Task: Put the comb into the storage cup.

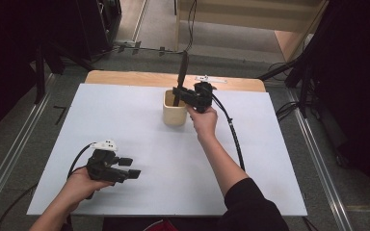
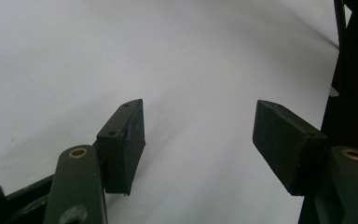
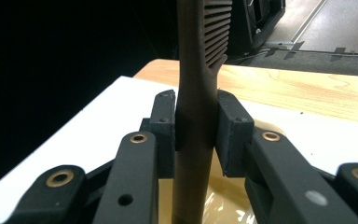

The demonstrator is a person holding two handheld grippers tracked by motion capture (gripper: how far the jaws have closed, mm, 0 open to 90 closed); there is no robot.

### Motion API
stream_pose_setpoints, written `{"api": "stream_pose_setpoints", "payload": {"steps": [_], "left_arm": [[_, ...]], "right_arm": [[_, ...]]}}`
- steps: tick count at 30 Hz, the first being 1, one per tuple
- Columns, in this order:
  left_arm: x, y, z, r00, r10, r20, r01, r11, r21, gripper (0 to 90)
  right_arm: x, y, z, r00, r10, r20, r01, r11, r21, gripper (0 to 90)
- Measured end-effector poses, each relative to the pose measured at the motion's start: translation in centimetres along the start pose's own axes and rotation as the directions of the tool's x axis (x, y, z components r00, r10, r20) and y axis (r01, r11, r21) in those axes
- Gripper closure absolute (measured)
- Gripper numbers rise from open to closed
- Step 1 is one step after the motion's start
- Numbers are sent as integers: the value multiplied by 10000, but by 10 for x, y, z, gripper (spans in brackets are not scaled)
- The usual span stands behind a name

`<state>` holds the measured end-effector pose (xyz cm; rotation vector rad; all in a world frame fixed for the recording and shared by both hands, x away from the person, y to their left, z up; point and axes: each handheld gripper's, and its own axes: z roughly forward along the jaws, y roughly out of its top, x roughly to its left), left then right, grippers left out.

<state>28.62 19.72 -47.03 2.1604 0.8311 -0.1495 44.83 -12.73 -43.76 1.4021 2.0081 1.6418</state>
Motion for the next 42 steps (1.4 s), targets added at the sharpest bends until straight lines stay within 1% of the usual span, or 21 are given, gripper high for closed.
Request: {"api": "stream_pose_setpoints", "payload": {"steps": [1, 2, 3, 5, 6, 9, 11, 12, 16, 19, 27, 30, 32, 34, 37, 39, 42], "left_arm": [[0, 0, 0, 10000, -3, 3, 3, 10000, 6, 356], [0, 0, 0, 10000, 20, 5, -20, 10000, -23, 356], [0, 0, 0, 10000, 26, 22, -26, 10000, -42, 356], [0, 0, 0, 10000, 33, 3, -33, 10000, -53, 356], [0, 0, 0, 10000, 36, 4, -36, 10000, -44, 356], [-1, 0, 0, 10000, 57, -7, -57, 10000, -14, 356], [0, 1, 0, 10000, 54, 8, -54, 10000, -37, 356], [0, 1, 0, 10000, 59, -8, -59, 10000, -24, 356], [0, 0, 0, 10000, 43, 3, -43, 10000, -16, 356], [0, 0, 0, 10000, 46, -1, -46, 10000, -12, 356], [0, 0, 0, 10000, 31, -9, -31, 10000, -8, 356], [0, 0, 0, 10000, 12, -9, -12, 10000, -9, 356], [0, 0, 0, 10000, -10, 6, 10, 10000, -28, 356], [1, 0, 0, 10000, 7, -10, -7, 10000, -5, 356], [1, 0, 0, 10000, -3, -24, 3, 10000, -10, 356], [1, 0, 0, 10000, 4, -40, -4, 10000, -8, 356], [2, 0, 0, 10000, 6, -68, -6, 10000, 25, 356]], "right_arm": [[0, 0, 0, 9999, -136, -77, 136, 9999, -53, 580], [0, 0, 0, 9995, -307, -108, 306, 9995, -69, 469], [1, 0, 0, 9988, -484, -80, 482, 9987, -158, 404], [4, 0, -2, 9970, -736, 250, 740, 9971, -158, 301], [5, 1, -4, 9956, -835, 433, 843, 9963, -181, 287], [6, 1, -7, 9945, -873, 572, 885, 9959, -197, 277], [5, 1, -9, 9949, -735, 697, 744, 9972, -99, 272], [4, 1, -9, 9955, -665, 668, 671, 9977, -58, 271], [0, 1, -13, 9947, -546, 873, 537, 9985, 133, 268], [-3, 0, -17, 9951, -452, 877, 437, 9989, 195, 270], [-4, -2, -24, 9979, -216, 612, 183, 9983, 550, 269], [-5, -4, -26, 9989, 17, 460, -51, 9973, 735, 269], [-6, -4, -28, 9995, 99, 309, -125, 9964, 833, 269], [-7, -5, -31, 9994, 189, 303, -216, 9955, 920, 272], [-8, -6, -35, 9993, 332, 160, -347, 9935, 1083, 272], [-9, -8, -39, 9989, 464, 64, -468, 9931, 1077, 272], [-12, -11, -45, 9977, 643, -193, -615, 9906, 1225, 273]]}}
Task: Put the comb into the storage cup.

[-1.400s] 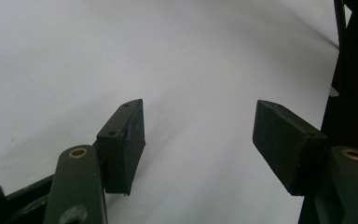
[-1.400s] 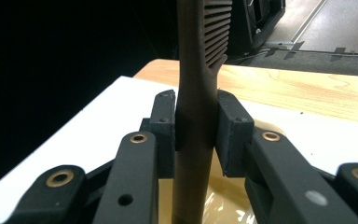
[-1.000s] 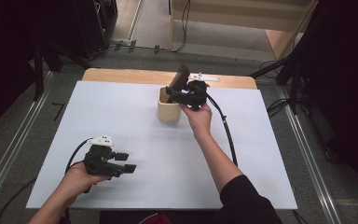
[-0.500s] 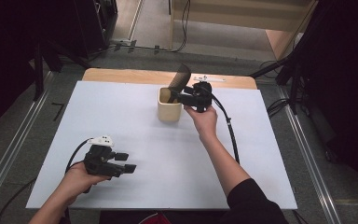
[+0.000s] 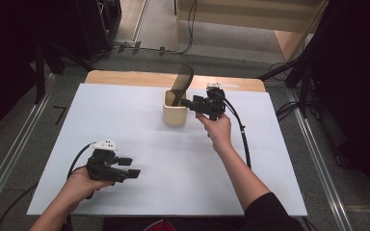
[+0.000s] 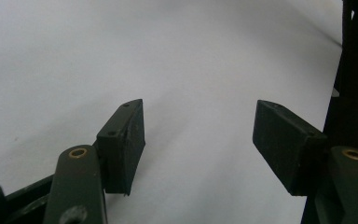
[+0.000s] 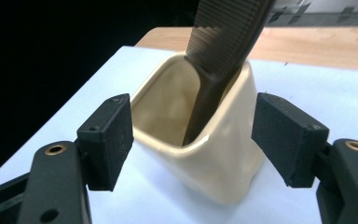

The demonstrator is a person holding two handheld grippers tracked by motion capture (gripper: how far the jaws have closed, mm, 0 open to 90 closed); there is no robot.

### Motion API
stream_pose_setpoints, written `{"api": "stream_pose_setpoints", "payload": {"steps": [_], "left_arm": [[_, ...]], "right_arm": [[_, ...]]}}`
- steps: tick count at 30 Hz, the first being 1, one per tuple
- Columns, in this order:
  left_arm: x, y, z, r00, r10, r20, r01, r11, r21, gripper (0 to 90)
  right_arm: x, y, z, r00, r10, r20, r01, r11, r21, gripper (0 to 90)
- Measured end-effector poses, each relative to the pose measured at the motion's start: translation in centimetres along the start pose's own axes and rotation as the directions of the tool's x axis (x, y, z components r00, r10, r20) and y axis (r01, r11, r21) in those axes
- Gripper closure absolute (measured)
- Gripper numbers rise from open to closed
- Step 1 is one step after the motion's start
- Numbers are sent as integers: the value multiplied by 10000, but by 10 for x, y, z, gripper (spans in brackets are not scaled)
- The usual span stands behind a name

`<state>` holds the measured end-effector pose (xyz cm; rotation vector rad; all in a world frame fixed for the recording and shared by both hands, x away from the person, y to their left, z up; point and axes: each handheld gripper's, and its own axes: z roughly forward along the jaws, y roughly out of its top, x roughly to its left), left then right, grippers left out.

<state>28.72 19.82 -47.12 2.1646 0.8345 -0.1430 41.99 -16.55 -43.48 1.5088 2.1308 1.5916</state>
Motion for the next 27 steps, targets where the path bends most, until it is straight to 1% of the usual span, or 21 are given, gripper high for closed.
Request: {"api": "stream_pose_setpoints", "payload": {"steps": [4, 8, 13, 17, 20, 22, 24, 27], "left_arm": [[0, 0, 0, 10000, -5, 8, 5, 10000, -27, 356], [0, 0, 0, 10000, -8, -7, 8, 10000, -35, 356], [1, 0, 0, 10000, -26, -27, 26, 10000, 10, 355], [2, 0, 0, 10000, -71, -45, 71, 10000, -45, 355], [2, 0, -1, 9999, -96, -83, 96, 9999, -39, 355], [2, 0, 0, 9999, -95, -100, 95, 9999, -39, 355], [2, 0, 0, 9999, -108, -113, 107, 9999, -20, 355], [3, 0, 0, 9999, -117, -99, 116, 9999, -26, 355]], "right_arm": [[-1, -5, -5, 9996, 4, -273, 5, 9995, 325, 274], [-3, -11, -11, 9985, 207, -502, -187, 9990, 407, 276], [-2, -14, -17, 9978, 141, -648, -101, 9980, 622, 278], [-1, -18, -22, 9953, 273, -933, -208, 9973, 704, 278], [-1, -22, -26, 9939, 300, -1065, -217, 9967, 787, 275], [-1, -25, -27, 9931, 294, -1135, -187, 9953, 946, 275], [0, -29, -28, 9936, 221, -1106, -92, 9933, 1155, 282], [0, -34, -29, 9936, 163, -1121, -20, 9920, 1263, 282]]}}
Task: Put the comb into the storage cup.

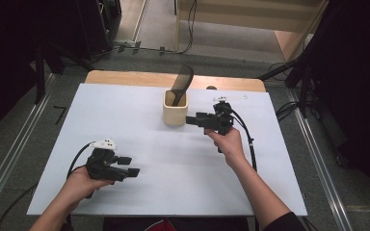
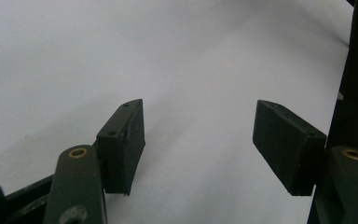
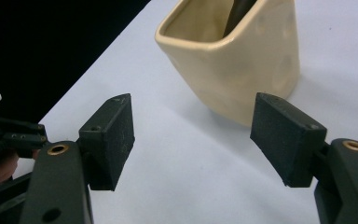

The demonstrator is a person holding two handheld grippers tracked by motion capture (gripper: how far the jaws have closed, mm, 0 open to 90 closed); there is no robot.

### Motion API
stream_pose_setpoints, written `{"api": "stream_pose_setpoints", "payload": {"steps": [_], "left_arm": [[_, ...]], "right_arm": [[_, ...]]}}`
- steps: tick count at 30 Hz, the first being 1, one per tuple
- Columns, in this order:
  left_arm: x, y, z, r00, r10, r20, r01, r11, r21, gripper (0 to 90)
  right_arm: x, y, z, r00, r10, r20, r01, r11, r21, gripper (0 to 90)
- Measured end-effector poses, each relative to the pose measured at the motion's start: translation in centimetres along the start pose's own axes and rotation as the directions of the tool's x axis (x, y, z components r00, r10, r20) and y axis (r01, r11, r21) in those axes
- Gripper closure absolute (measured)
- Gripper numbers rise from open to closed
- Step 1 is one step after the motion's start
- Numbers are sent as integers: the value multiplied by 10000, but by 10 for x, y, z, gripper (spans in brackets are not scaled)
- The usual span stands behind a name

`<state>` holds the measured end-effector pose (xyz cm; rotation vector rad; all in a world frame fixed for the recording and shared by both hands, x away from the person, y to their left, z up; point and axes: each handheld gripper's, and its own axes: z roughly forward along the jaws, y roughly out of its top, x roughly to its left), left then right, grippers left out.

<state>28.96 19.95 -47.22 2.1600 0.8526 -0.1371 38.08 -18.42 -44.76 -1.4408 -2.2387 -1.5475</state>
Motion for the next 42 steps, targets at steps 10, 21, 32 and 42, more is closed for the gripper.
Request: {"api": "stream_pose_setpoints", "payload": {"steps": [10, 21, 32, 42], "left_arm": [[2, 0, -1, 10000, -38, -38, 38, 10000, -46, 354], [3, 0, -1, 10000, -73, -10, 72, 9999, -96, 341], [3, 0, -1, 9998, -166, -77, 165, 9998, -111, 340], [4, 0, -1, 9996, -203, -190, 201, 9997, -128, 339]], "right_arm": [[6, -19, -5, 9986, -524, -57, 526, 9970, 569, 274], [14, -36, -12, 9942, -1014, -356, 1038, 9920, 724, 273], [21, -51, -19, 9904, -1334, -372, 1357, 9885, 660, 266], [24, -63, -31, 9898, -1410, -215, 1422, 9873, 714, 266]]}}
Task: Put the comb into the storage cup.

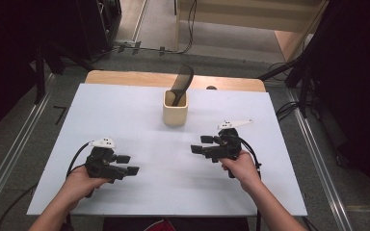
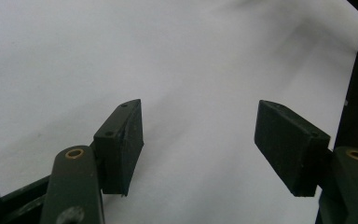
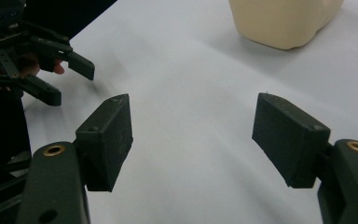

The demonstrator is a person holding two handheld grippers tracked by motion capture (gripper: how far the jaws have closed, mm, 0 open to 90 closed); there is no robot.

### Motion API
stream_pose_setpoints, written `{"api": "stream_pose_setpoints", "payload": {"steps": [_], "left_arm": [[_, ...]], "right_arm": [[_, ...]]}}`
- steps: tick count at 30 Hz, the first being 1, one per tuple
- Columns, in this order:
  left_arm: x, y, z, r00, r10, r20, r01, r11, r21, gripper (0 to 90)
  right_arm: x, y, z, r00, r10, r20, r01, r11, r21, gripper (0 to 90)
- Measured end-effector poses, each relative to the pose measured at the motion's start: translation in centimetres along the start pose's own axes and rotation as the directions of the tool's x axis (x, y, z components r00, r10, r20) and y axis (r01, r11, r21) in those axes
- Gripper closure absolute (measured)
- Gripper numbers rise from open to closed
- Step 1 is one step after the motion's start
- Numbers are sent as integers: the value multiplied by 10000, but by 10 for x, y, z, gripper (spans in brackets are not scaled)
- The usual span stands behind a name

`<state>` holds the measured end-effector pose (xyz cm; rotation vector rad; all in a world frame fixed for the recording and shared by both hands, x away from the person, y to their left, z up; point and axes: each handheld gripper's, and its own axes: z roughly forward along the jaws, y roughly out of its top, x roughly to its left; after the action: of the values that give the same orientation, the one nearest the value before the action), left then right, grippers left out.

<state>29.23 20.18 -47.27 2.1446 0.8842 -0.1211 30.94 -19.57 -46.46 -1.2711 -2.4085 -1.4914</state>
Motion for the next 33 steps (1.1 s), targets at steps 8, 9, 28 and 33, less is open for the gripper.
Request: {"api": "stream_pose_setpoints", "payload": {"steps": [8, 9, 28, 33], "left_arm": [[0, 0, -1, 10000, -12, -49, 11, 10000, -66, 326], [0, 0, -1, 10000, -11, -48, 11, 10000, -65, 326], [0, -1, -2, 9999, 27, -99, -28, 9999, -135, 326], [-1, -1, -2, 9999, 46, -109, -48, 9999, -140, 326]], "right_arm": [[4, -10, -5, 9998, -105, 161, 105, 9999, 6, 265], [5, -12, -7, 9998, -135, 171, 134, 9999, 29, 265], [6, -37, -33, 9983, -303, 501, 296, 9995, 134, 261], [3, -45, -40, 9977, -200, 641, 191, 9997, 144, 257]]}}
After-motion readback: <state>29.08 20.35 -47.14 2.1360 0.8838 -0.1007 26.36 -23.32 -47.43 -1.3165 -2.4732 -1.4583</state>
